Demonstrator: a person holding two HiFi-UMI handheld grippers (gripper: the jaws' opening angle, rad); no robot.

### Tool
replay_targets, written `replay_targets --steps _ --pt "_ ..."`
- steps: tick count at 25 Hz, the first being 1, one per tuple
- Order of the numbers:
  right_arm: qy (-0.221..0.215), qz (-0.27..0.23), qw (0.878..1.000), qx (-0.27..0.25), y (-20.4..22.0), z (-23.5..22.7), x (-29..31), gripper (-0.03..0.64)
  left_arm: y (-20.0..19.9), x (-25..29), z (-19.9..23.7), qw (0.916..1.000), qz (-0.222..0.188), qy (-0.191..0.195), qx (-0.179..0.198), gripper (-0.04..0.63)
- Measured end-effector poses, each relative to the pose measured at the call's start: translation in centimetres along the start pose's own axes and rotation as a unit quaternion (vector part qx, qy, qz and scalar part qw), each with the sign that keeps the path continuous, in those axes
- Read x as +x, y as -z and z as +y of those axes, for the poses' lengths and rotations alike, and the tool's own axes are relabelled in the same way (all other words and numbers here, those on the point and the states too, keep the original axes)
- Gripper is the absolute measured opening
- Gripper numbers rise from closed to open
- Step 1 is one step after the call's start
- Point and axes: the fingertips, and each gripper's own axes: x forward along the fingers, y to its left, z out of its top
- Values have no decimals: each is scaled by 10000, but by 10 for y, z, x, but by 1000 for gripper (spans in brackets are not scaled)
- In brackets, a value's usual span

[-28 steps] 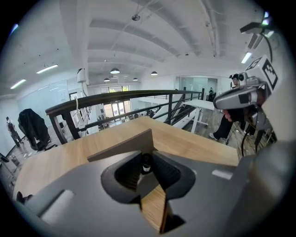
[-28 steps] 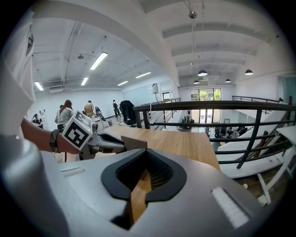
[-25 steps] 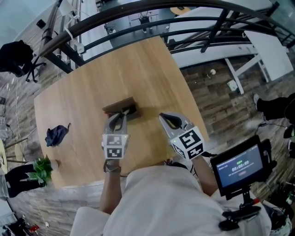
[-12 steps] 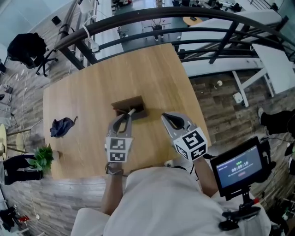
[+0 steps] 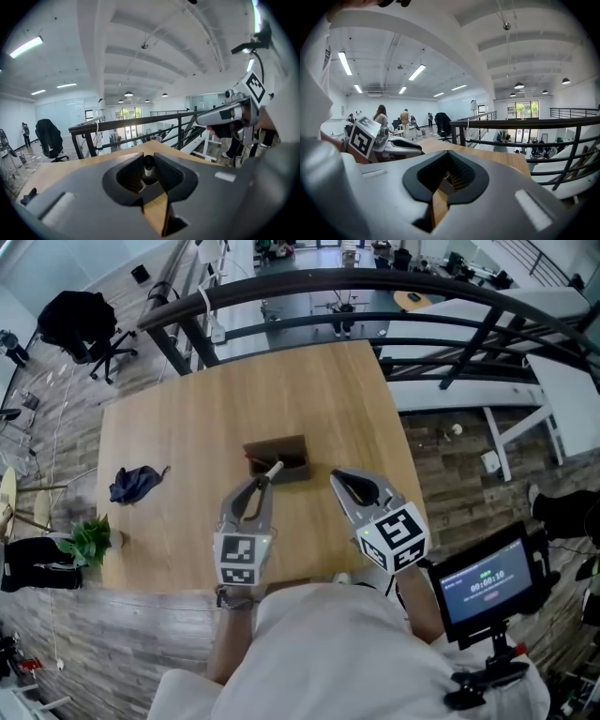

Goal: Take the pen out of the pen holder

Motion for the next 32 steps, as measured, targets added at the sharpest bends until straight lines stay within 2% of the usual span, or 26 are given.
replay_targets --steps 13,20,32 --pt "-94 -323 9993 -178 -32 8 0 0 -65 -42 6 9966 -791 -216 84 64" --pt "-125 -234 9989 -375 -33 13 3 0 -65 -47 5 9957 -870 -302 66 64" --pt "-116 -147 9992 -361 -26 12 6 0 -62 -45 1 9960 -856 -241 11 64"
